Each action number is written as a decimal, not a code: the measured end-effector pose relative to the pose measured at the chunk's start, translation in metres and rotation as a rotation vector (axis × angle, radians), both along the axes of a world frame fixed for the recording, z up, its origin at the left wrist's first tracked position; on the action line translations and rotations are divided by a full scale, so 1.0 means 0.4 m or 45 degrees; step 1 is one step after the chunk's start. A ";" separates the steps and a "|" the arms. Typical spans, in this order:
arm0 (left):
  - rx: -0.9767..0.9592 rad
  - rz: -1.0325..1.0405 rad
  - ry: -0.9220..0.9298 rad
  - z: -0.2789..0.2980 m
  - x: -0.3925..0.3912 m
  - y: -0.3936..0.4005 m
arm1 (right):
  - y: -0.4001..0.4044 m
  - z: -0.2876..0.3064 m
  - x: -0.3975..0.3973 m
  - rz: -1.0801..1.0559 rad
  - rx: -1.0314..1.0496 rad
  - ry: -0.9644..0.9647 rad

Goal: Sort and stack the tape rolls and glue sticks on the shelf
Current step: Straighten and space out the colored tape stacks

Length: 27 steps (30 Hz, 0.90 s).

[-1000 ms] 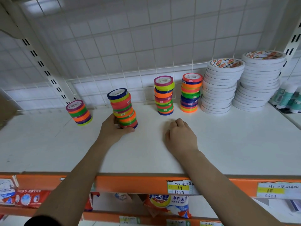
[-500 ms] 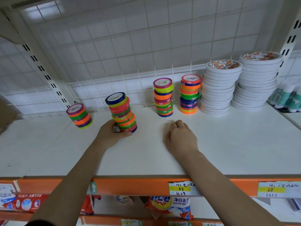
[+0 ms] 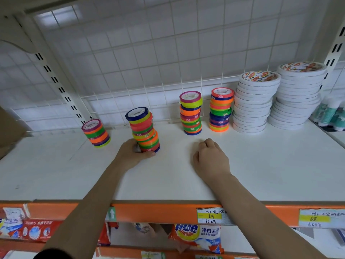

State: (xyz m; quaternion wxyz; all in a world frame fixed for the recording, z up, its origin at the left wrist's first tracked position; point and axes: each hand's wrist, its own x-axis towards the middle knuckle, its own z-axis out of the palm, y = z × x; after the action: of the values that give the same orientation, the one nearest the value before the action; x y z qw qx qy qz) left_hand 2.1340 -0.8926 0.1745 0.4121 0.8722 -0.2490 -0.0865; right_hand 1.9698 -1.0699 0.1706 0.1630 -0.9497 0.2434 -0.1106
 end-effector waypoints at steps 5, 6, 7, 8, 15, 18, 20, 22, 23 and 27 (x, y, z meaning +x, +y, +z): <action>0.027 0.175 -0.096 -0.011 -0.008 0.008 | 0.001 0.001 0.000 0.006 -0.004 -0.002; 0.037 0.192 -0.104 -0.011 -0.011 0.009 | 0.001 0.002 0.000 0.008 -0.004 -0.002; 0.047 0.191 -0.107 -0.009 -0.014 0.009 | 0.001 0.001 0.000 0.010 -0.004 -0.002; 0.058 0.164 -0.104 -0.002 -0.018 0.008 | 0.001 0.002 0.000 0.010 -0.005 -0.002; 0.072 -0.015 -0.004 0.027 -0.023 0.034 | 0.002 0.005 -0.003 0.012 0.000 0.000; 0.092 0.054 -0.085 0.019 -0.033 0.032 | 0.002 0.006 -0.004 0.017 -0.002 0.004; 0.083 0.126 -0.123 0.016 -0.038 0.032 | 0.001 0.007 -0.005 0.018 -0.002 0.010; 0.069 0.193 -0.125 0.007 -0.033 0.036 | 0.001 0.006 -0.005 0.018 -0.002 0.009; 0.062 0.212 -0.124 0.003 -0.031 0.038 | 0.001 0.006 -0.005 0.018 -0.001 0.009; 0.073 0.213 -0.164 0.000 -0.028 0.040 | 0.004 0.009 -0.001 0.010 -0.011 0.041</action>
State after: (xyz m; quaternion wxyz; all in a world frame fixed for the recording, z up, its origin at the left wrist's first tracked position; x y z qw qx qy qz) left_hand 2.1227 -0.8767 0.1743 0.3758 0.9052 -0.1987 -0.0026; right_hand 1.9693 -1.0683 0.1741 0.1553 -0.9530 0.2419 -0.0958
